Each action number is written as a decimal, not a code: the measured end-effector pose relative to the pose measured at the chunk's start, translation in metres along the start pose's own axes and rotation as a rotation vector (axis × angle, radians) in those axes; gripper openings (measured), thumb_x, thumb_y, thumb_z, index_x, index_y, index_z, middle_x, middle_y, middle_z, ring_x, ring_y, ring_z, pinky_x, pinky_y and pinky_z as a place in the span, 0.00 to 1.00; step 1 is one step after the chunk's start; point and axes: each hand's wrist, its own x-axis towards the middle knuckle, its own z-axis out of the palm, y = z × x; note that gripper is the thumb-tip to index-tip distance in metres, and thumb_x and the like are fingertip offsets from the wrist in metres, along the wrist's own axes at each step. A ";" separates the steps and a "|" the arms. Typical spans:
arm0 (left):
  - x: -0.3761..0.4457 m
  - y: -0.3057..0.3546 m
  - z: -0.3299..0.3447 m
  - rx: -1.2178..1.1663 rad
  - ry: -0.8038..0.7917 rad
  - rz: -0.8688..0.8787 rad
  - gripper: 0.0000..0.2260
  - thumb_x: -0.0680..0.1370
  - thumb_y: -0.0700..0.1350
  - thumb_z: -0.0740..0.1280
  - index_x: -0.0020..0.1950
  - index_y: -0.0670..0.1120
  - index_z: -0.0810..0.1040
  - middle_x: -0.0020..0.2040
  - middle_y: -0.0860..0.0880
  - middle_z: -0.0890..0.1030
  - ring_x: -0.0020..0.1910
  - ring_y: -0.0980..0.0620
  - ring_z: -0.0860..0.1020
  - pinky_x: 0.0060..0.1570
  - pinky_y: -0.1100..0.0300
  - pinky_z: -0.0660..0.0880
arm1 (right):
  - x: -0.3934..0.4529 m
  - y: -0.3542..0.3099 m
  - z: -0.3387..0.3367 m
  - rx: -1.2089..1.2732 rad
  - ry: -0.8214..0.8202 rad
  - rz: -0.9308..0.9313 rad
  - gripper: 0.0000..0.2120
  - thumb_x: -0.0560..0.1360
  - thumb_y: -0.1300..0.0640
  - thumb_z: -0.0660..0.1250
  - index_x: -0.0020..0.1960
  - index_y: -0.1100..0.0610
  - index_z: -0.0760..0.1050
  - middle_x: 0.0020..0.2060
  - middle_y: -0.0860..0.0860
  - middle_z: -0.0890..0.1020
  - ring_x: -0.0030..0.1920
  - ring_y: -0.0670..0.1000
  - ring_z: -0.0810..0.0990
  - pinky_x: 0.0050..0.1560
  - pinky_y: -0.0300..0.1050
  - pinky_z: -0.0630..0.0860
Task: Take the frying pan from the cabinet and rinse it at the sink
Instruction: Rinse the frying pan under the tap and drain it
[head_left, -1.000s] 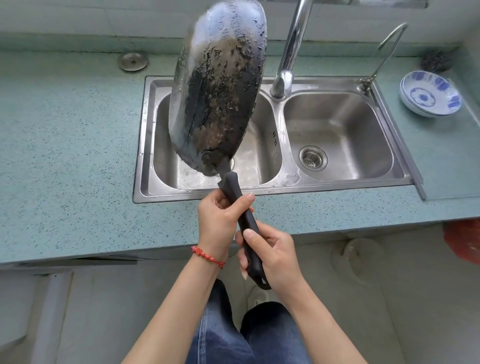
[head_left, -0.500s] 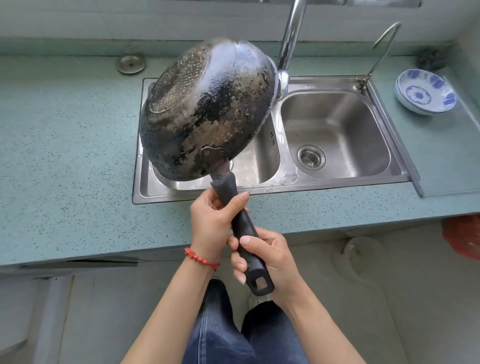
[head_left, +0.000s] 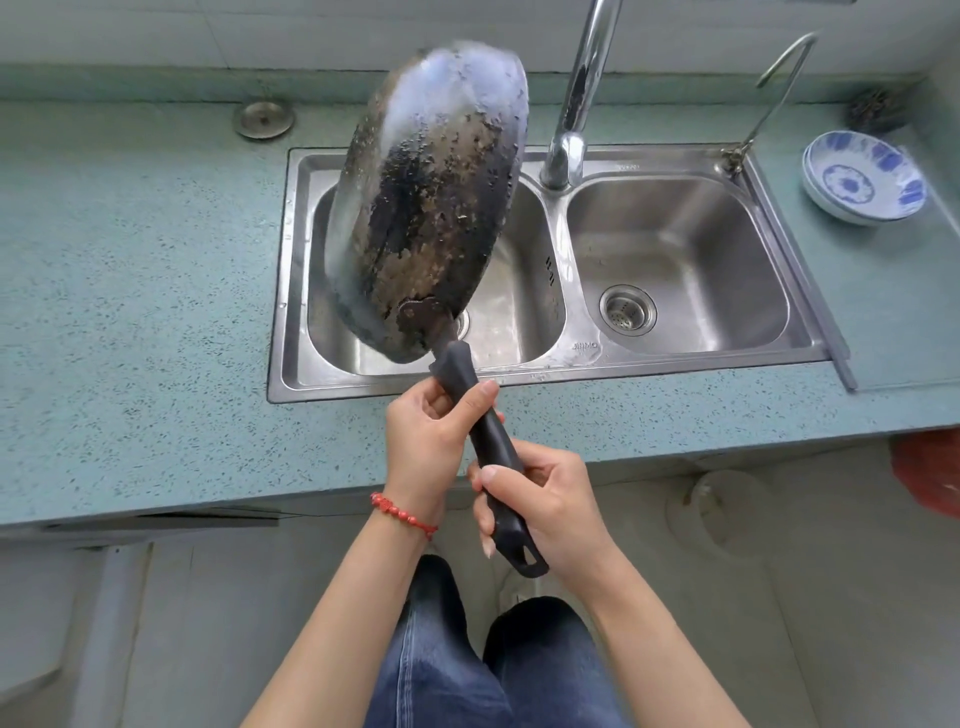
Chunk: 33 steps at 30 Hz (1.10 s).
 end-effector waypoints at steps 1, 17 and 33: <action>0.001 0.001 0.000 0.009 -0.006 -0.002 0.05 0.70 0.38 0.70 0.36 0.42 0.76 0.26 0.52 0.81 0.29 0.54 0.80 0.34 0.61 0.79 | 0.000 -0.003 -0.001 -0.047 0.014 -0.018 0.03 0.69 0.64 0.62 0.37 0.63 0.72 0.21 0.54 0.74 0.18 0.53 0.70 0.22 0.41 0.70; 0.010 0.003 0.020 -0.084 0.067 -0.174 0.05 0.71 0.35 0.68 0.35 0.38 0.77 0.26 0.49 0.80 0.28 0.54 0.81 0.30 0.63 0.78 | 0.003 -0.009 -0.007 -0.408 0.200 -0.077 0.11 0.67 0.59 0.64 0.44 0.65 0.73 0.25 0.50 0.62 0.26 0.50 0.60 0.27 0.47 0.59; 0.020 0.010 0.009 -0.427 -0.194 -0.213 0.06 0.75 0.36 0.61 0.43 0.39 0.77 0.34 0.49 0.84 0.39 0.51 0.83 0.40 0.63 0.78 | 0.010 -0.024 0.001 0.112 -0.087 0.115 0.03 0.69 0.64 0.64 0.39 0.60 0.69 0.26 0.52 0.79 0.15 0.48 0.70 0.18 0.34 0.67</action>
